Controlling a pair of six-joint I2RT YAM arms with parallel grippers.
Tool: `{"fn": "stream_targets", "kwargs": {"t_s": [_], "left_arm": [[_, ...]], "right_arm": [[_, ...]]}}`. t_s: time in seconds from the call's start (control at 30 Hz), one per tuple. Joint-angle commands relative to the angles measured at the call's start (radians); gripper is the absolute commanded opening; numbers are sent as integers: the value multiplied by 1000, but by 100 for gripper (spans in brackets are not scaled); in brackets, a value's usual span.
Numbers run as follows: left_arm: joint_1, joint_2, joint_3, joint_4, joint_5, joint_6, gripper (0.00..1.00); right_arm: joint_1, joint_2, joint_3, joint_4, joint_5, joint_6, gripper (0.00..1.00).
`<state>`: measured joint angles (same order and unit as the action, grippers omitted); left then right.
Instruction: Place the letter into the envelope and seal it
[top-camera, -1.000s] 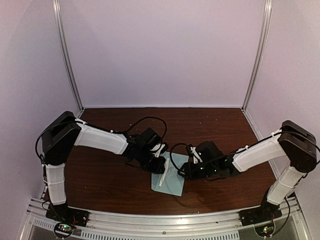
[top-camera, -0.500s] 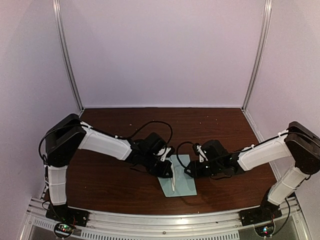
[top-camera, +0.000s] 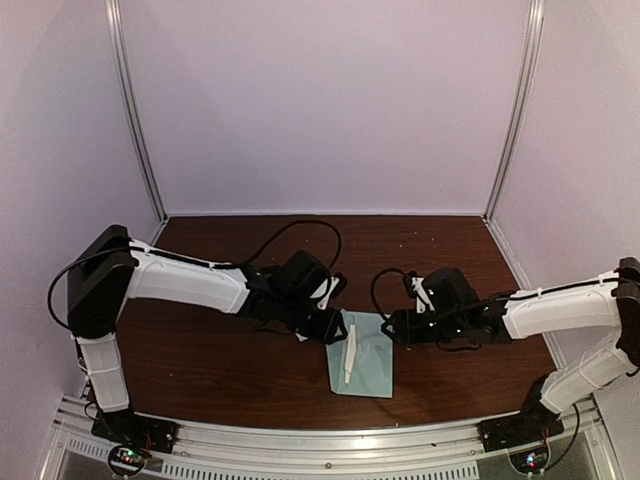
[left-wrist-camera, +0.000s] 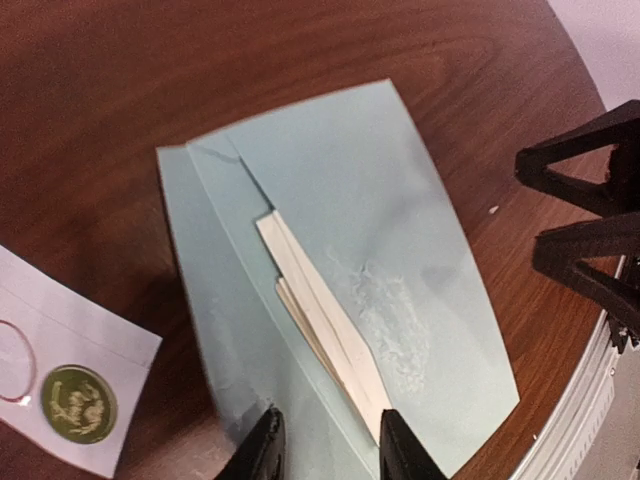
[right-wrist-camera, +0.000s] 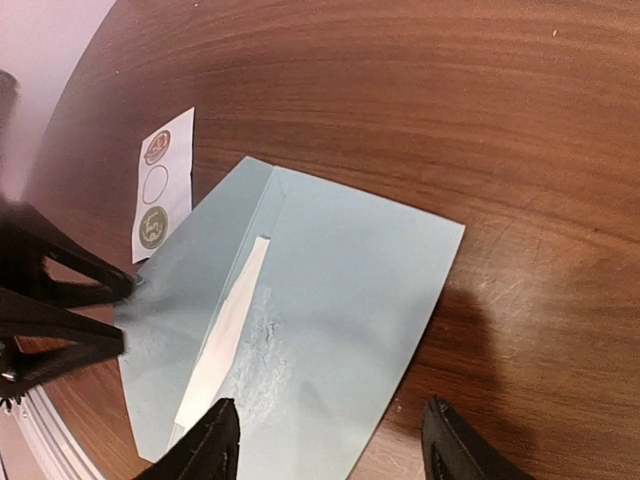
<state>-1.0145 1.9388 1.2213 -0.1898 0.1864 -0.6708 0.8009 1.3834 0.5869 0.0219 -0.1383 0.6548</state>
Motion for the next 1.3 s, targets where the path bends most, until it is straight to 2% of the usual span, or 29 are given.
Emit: {"fn": "stream_targets", "kwargs": {"t_s": [0.0,0.1,0.3,0.37,0.57,0.73,0.9,1.07,1.27], "left_arm": [[0,-187,21,-23,-202,62,44],[25,-264,29,-67,-247,73,54],[118,-367,-60,-39,-217,14,57],[142,-394,-107,6,-188,1,63],[160,-427,-164,40,-222,-9,72],[291,-423,-232,84,-79,-6,71],[380,-385,-255,112,-1,42,71],[407,-364,-346,265,37,-7,69],[415,-355,-407,358,18,-33,67]], "right_arm": [[-25,-93,36,-116,96,-54,66],[-35,-152,51,-153,128,-76,74],[-40,-237,63,-163,160,-123,83],[-40,-248,67,-160,159,-130,86],[-38,-241,84,-67,47,-156,88],[-16,-163,132,-25,-16,-172,85],[22,-18,205,28,-52,-170,76],[59,152,325,56,-79,-182,69],[90,381,499,47,-143,-204,62]]}}
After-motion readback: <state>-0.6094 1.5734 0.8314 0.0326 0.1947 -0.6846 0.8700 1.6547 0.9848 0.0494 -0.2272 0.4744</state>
